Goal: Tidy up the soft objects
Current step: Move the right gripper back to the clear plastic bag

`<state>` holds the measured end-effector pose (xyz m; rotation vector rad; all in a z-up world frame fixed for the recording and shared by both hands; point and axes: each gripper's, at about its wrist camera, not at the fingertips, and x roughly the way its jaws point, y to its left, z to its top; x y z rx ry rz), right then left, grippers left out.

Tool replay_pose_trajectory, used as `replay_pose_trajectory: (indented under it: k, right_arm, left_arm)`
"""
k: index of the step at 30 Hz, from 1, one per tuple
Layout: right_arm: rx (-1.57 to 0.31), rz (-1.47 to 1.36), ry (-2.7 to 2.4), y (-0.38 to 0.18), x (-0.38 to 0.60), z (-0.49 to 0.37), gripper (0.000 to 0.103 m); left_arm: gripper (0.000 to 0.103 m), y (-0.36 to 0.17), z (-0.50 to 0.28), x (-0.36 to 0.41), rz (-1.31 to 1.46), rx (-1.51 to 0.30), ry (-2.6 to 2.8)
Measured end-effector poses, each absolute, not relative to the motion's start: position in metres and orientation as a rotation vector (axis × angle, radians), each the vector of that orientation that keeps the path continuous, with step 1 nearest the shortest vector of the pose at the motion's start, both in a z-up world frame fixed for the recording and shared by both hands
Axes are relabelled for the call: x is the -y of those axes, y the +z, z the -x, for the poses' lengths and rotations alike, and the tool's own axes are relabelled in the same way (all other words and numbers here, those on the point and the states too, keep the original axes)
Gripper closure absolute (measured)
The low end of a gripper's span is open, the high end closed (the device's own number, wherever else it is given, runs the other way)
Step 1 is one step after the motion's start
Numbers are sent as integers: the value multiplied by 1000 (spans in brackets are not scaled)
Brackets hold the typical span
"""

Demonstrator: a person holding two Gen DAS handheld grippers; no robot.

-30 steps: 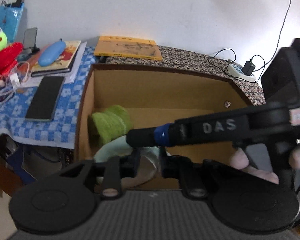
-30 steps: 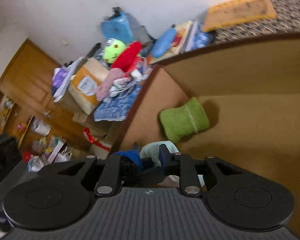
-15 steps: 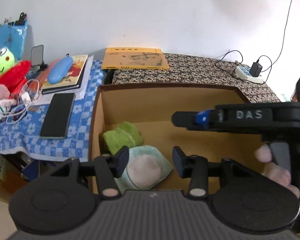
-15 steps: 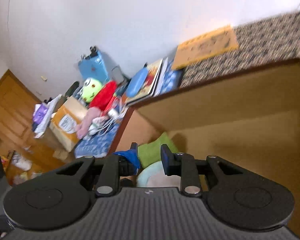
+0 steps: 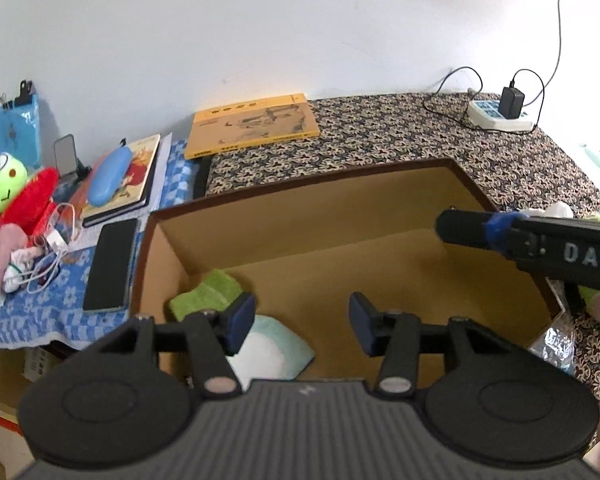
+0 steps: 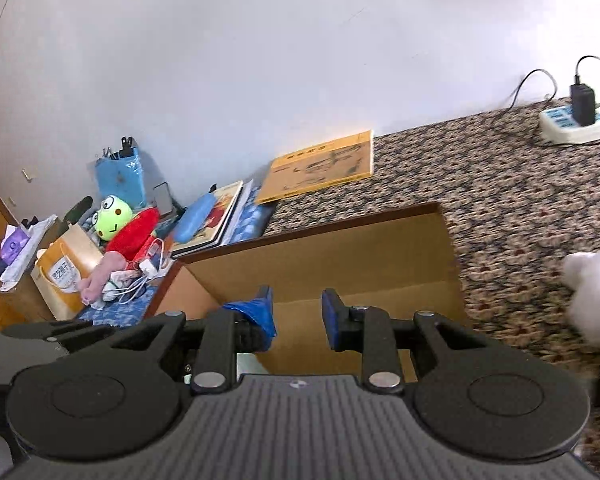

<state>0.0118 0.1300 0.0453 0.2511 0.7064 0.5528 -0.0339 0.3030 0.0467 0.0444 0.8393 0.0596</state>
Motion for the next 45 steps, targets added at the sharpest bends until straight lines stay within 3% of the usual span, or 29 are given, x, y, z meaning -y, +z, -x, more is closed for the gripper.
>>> replay_pose_trajectory:
  k: [27, 45]
  right_arm:
    - [-706, -232, 556, 48, 3, -2, 92]
    - [-839, -272, 509, 10, 59, -2, 89]
  left_arm:
    - [51, 52, 22, -169, -101, -899, 174]
    - [51, 49, 46, -147, -58, -882, 146]
